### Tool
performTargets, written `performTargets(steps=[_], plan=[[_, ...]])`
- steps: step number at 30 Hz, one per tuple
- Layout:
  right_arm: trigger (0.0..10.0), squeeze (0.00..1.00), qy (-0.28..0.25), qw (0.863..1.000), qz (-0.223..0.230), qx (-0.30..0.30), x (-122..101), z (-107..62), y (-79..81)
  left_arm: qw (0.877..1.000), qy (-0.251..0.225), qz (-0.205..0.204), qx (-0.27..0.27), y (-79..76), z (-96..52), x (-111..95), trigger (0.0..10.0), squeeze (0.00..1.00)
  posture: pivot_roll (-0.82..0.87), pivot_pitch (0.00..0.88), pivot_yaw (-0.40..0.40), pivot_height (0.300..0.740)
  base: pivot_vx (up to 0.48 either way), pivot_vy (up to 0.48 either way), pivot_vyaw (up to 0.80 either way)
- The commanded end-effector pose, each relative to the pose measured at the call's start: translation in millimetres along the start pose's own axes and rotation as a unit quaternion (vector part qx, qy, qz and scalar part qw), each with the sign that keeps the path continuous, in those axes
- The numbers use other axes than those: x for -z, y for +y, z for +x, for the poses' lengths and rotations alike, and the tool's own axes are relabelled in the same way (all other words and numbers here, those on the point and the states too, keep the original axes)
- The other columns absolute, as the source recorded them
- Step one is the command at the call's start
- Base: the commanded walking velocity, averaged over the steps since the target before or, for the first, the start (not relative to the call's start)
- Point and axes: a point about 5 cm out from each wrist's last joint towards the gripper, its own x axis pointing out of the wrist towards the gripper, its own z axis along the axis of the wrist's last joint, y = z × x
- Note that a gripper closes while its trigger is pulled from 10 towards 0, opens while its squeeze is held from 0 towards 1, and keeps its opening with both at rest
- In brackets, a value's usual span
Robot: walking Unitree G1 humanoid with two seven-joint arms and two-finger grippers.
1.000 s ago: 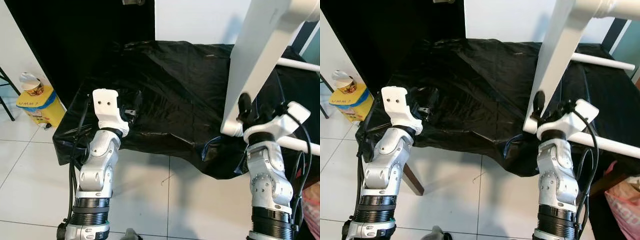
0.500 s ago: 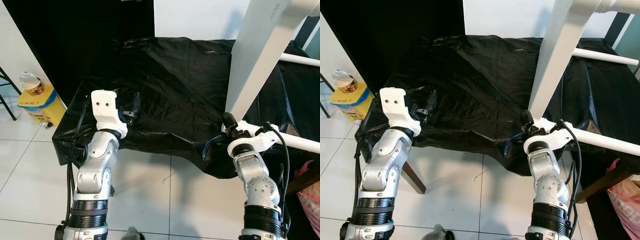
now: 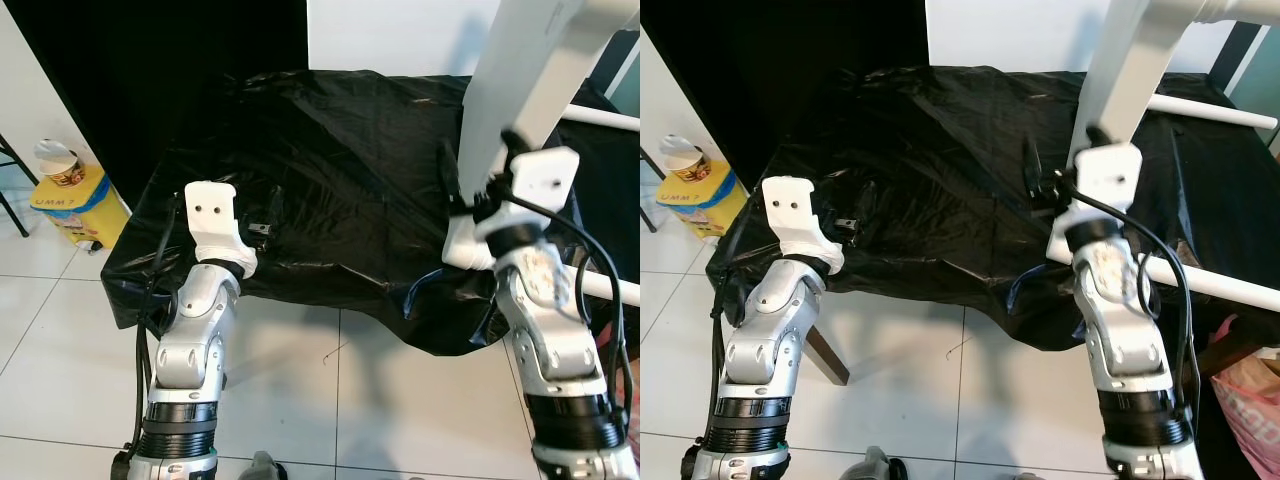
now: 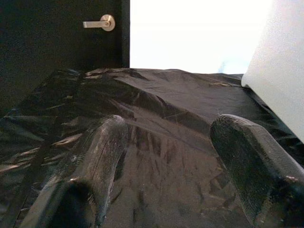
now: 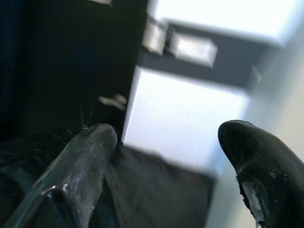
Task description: Building children table
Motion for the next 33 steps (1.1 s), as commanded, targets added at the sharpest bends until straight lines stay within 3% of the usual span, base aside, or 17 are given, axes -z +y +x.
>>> performTargets(steps=[1,9,12,15,16,17,18,22,24,26,28,29,30,32,33], plan=[[10.0,0.0,-0.012,0.999,-0.038,-0.021,-3,0.3,3.0,1.0,0.0,-0.001,-0.011,0.2,-1.2,1,10.0,0.0,0.04,0.07,-0.006,0.74,0.0,0.0,0.0],[10.0,0.0,-0.02,0.997,-0.071,0.0,-8,2.7,-2.0,1.0,0.0,-0.002,-0.011,-0.4,-1.5,1,10.0,0.0,0.03,0.068,-0.006,0.74,0.0,0.0,0.0],[10.0,0.0,-0.005,0.998,-0.048,0.048,-6,0.4,-10.3,1.0,0.001,-0.003,-0.01,-0.6,-1.6,1,10.0,0.0,0.03,0.067,-0.004,0.74,0.0,0.0,0.0],[10.0,0.0,0.041,0.987,0.056,0.148,4,-10.4,-26.7,1.0,0.002,-0.003,-0.009,-0.6,-1.1,2,10.0,0.0,0.03,0.07,0.001,0.74,0.0,0.0,0.0],[10.0,0.0,0.041,0.987,0.056,0.148,4,-10.4,-26.7,1.0,0.002,-0.003,-0.009,-0.6,-1.1,2,10.0,0.0,0.03,0.07,0.001,0.74,0.0,0.0,0.0],[10.0,0.0,0.053,0.98,0.082,0.171,8,-14.2,-30.0,1.0,0.002,-0.003,-0.009,-0.5,-1.1,2,10.0,0.0,0.03,0.07,0.002,0.74,0.0,0.0,0.0],[10.0,0.0,0.089,0.961,0.131,0.225,24,-26.7,-36.4,1.0,0.003,-0.003,-0.007,-1.2,-0.8,2,10.0,0.0,0.02,0.072,0.006,0.74,0.0,0.0,0.0],[10.0,0.0,0.112,0.947,0.169,0.248,36,-35.2,-36.2,1.0,0.004,-0.004,-0.005,-1.7,-0.4,2,10.0,0.0,0.02,0.074,0.011,0.74,0.0,0.0,0.0],[10.0,0.0,0.147,0.919,0.216,0.294,55,-48.5,-39.6,1.0,0.005,-0.004,-0.003,-2.2,-0.3,2,10.0,0.0,0.02,0.078,0.015,0.74,0.0,0.0,0.0],[10.0,0.0,0.156,0.911,0.227,0.307,59,-52.3,-40.5,1.0,0.005,-0.004,-0.002,-2.4,-0.3,2,10.0,0.0,0.02,0.078,0.015,0.74,0.0,0.0,0.0],[10.0,0.0,0.194,0.873,0.29,0.34,79,-66.9,-37.2,1.0,0.006,-0.004,-0.002,-2.1,-0.5,3,10.0,0.0,0.02,0.081,0.017,0.74,0.0,0.0,0.0],[10.0,0.0,0.194,0.873,0.29,0.34,79,-66.9,-37.2,1.0,0.006,-0.004,-0.002,-2.1,-0.5,3,10.0,0.0,0.02,0.081,0.017,0.74,0.0,0.0,0.0],[10.0,0.0,0.212,0.843,0.344,0.353,91,-75.0,-29.9,1.0,0.007,-0.003,-0.002,-1.6,-0.8,3,10.0,0.0,0.03,0.085,0.019,0.74,0.0,0.0,0.0],[10.0,0.0,0.215,0.837,0.358,0.354,93,-76.1,-27.7,1.0,0.008,-0.003,-0.002,-1.4,-0.8,3,10.0,0.0,0.03,0.085,0.019,0.74,0.0,0.0,0.0],[10.0,0.0,0.221,0.812,0.409,0.354,99,-79.6,-19.8,1.0,0.009,-0.004,0.0,-2.2,-1.0,3,10.0,0.0,0.02,0.09,0.027,0.74,0.0,0.0,0.0]])
